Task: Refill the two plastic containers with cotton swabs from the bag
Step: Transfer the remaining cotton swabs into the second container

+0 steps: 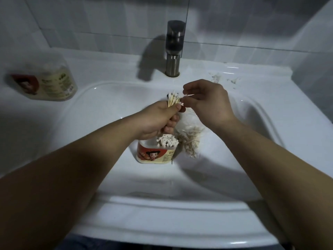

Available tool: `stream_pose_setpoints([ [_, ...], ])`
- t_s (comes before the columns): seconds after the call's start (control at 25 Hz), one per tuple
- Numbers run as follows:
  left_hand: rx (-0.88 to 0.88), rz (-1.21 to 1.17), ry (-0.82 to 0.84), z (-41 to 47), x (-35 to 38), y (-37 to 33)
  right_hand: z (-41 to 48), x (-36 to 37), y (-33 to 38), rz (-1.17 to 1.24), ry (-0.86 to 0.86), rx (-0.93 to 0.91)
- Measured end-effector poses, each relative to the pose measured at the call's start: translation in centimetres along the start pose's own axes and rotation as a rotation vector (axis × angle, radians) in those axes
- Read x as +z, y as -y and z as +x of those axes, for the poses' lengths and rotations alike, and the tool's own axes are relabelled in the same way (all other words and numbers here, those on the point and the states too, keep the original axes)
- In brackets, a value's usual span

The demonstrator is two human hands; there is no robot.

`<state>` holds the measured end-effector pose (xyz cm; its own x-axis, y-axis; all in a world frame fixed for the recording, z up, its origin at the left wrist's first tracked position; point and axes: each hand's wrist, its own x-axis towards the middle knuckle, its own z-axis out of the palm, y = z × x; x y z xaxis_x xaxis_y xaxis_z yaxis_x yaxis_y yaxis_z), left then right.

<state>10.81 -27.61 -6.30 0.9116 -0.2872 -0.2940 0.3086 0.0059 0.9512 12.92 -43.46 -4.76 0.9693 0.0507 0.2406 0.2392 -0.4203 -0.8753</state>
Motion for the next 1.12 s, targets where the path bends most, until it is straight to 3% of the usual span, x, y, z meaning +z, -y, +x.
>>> stream_pose_setpoints([
  [0.2, 0.005, -0.086, -0.034, -0.2, 0.2, -0.2, -0.3, 0.6, -0.1, -0.05, 0.257, -0.106],
  [0.36, -0.01, -0.163, -0.022, -0.5, -0.3, -0.8, -0.7, 0.0, -0.4, -0.321, 0.534, -0.199],
  [0.6, -0.018, -0.11, 0.033, -0.8, -0.1, -0.6, -0.5, 0.6, 0.0, -0.456, 0.422, -0.281],
  [0.8, -0.041, -0.104, 0.012, -0.4, -0.3, -0.5, -0.7, 0.7, -0.3, -0.43, 0.55, -0.289],
  [0.92, -0.068, -0.035, -0.013, -0.5, 0.1, -0.3, -0.7, 1.0, -0.2, -0.445, 0.489, -0.32],
  [1.12, -0.092, -0.044, -0.016, -0.6, 0.0, -0.3, -0.5, 0.4, -0.7, -0.33, 0.569, -0.213],
])
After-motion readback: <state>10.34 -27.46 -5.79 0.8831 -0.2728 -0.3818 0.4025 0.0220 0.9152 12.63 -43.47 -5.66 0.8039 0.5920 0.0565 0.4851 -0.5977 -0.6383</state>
